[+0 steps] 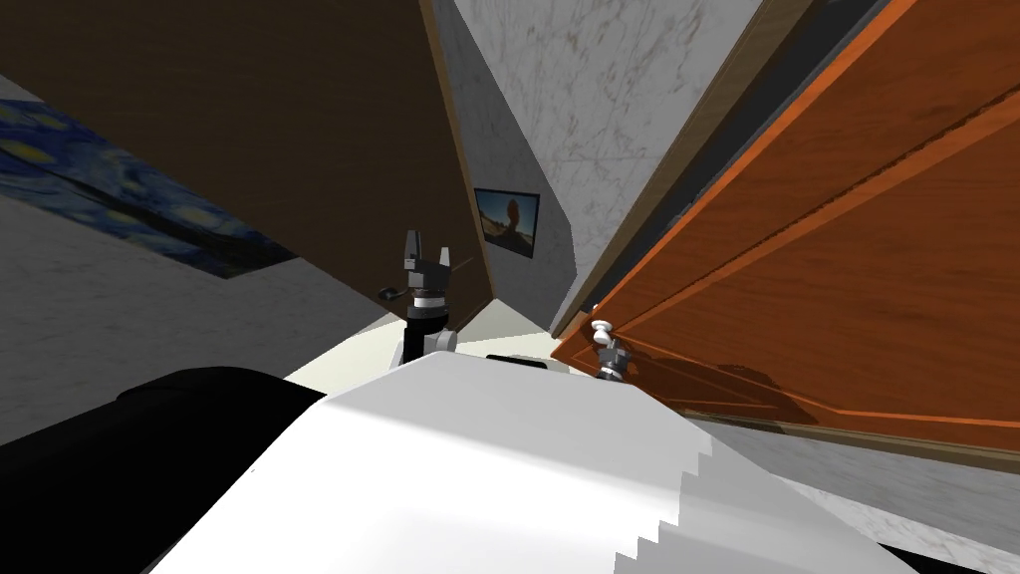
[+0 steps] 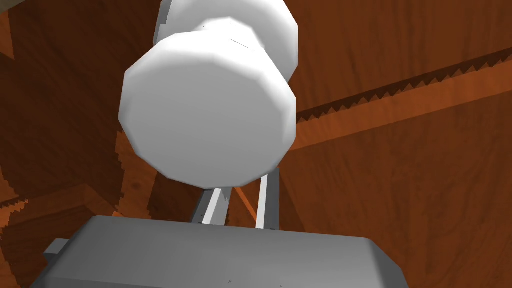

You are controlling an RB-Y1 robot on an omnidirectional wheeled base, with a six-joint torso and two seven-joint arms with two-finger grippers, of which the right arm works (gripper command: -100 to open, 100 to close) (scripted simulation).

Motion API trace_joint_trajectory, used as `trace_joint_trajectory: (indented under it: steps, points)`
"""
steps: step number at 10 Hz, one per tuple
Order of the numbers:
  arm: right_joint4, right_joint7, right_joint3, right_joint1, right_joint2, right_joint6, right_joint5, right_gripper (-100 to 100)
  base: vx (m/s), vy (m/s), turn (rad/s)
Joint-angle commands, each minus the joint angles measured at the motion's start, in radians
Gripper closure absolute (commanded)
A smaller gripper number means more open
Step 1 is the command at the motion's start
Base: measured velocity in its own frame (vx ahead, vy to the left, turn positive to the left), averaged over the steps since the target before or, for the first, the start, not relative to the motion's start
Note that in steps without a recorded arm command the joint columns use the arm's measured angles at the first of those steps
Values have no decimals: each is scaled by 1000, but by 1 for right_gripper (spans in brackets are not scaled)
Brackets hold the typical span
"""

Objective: Pull the door open

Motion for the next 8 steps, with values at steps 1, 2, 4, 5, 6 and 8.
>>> trace_joint_trajectory:
  steps: [1, 2, 4, 5, 6, 8]
  points:
    - [-19, -50, 13, -8, 6, -15, -3, 100, -97, -5, 139]
    - [-19, -57, 13, -8, 6, -15, -3, 100, -49, -11, 51]
    - [-13, -120, 11, -5, 0, -15, -19, 100, -55, -3, 138]
    - [-13, -129, 11, -5, 0, -15, -19, 100, -52, -3, 43]
    - [-13, -129, 11, -5, 0, -15, -19, 100, -11, 6, -11]
    - [-16, -165, 15, 24, -7, 13, -48, -100, -14, -7, -6]
